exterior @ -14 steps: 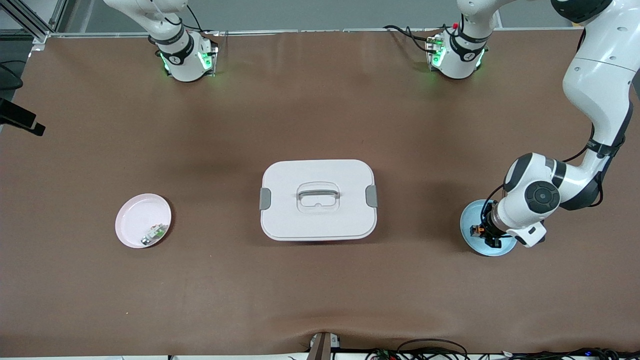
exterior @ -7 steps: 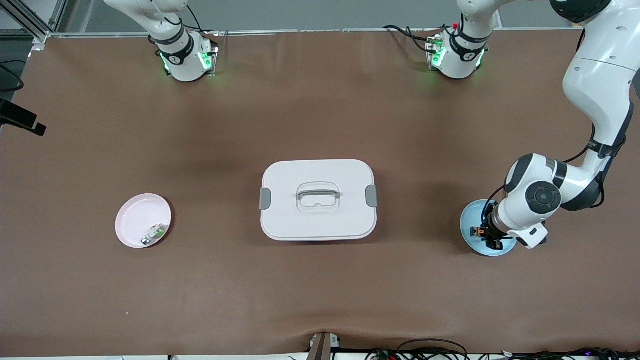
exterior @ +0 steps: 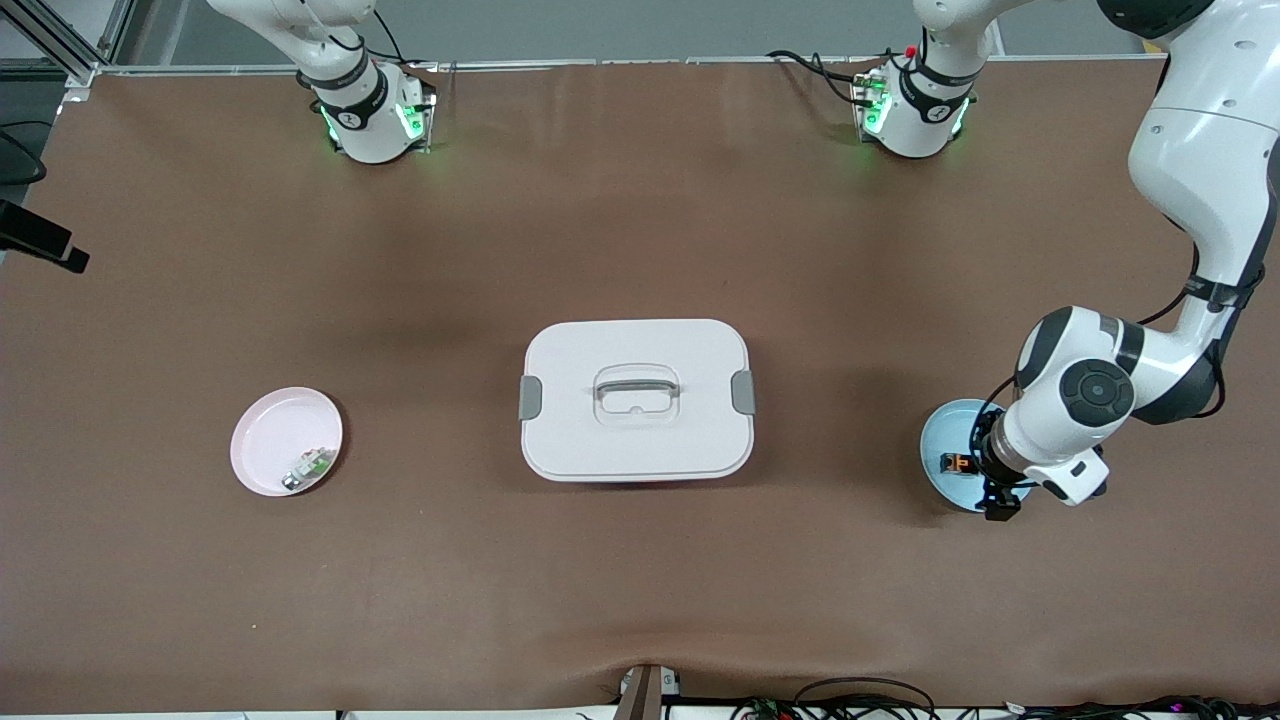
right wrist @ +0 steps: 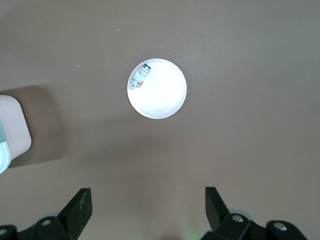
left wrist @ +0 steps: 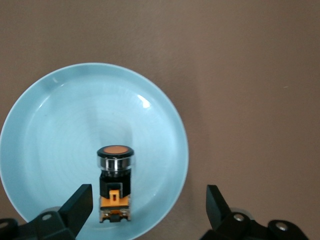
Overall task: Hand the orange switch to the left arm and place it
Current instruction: 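Open the left gripper and release the switch on the plate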
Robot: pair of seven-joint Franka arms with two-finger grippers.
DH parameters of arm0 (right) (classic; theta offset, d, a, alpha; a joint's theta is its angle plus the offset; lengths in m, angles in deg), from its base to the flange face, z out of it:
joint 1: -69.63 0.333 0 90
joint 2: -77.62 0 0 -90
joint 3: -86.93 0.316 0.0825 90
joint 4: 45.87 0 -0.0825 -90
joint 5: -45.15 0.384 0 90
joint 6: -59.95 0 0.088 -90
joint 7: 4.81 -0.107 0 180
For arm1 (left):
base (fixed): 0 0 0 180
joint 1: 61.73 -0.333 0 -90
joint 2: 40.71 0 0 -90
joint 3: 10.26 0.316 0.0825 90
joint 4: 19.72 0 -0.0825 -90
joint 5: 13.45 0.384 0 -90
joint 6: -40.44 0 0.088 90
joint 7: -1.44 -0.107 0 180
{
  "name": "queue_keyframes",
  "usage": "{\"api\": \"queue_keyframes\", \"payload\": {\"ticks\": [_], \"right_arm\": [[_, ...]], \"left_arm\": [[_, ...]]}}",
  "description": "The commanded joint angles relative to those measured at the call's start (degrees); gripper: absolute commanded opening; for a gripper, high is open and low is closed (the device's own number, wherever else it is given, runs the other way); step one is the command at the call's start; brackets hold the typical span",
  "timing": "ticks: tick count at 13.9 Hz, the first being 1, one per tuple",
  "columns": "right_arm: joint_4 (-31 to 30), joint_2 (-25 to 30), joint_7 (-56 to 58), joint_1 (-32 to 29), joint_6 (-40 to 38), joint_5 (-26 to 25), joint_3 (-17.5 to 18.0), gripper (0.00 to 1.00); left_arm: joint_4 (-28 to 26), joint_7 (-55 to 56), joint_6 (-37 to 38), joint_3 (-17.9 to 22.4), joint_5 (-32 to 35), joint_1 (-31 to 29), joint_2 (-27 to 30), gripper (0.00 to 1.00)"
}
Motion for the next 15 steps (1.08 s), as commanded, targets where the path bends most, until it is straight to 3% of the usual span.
{"api": "queue_keyframes", "payload": {"ticks": [1, 6, 12, 14, 15], "right_arm": [[-0.66, 0.83, -0.47, -0.65, 0.68, -0.77, 0.73, 1.0], [-0.66, 0.83, 0.32, -0.56, 1.46, -1.47, 0.73, 1.0], [-0.66, 0.83, 0.41, -0.38, 1.64, -2.0, 0.9, 1.0], [-0.66, 0.83, 0.67, -0.38, 1.64, -1.92, 0.99, 1.0], [-0.66, 0.83, 1.28, -0.38, 1.64, -1.91, 0.99, 1.0]], "left_arm": [[2.04, 1.07, 2.08, -1.22, 0.39, 0.23, 1.83, 1.0], [8.64, 0.9, 7.45, -2.19, -1.72, 0.41, 1.83, 1.0], [8.82, -8.9, 8.68, -2.64, -1.71, 0.32, 5.6, 1.0], [8.47, -16.47, 9.82, -0.02, -3.72, 1.37, 8.84, 1.0], [8.3, -20.94, 9.83, 3.74, -6.87, 4.42, 10.86, 1.0]]}}
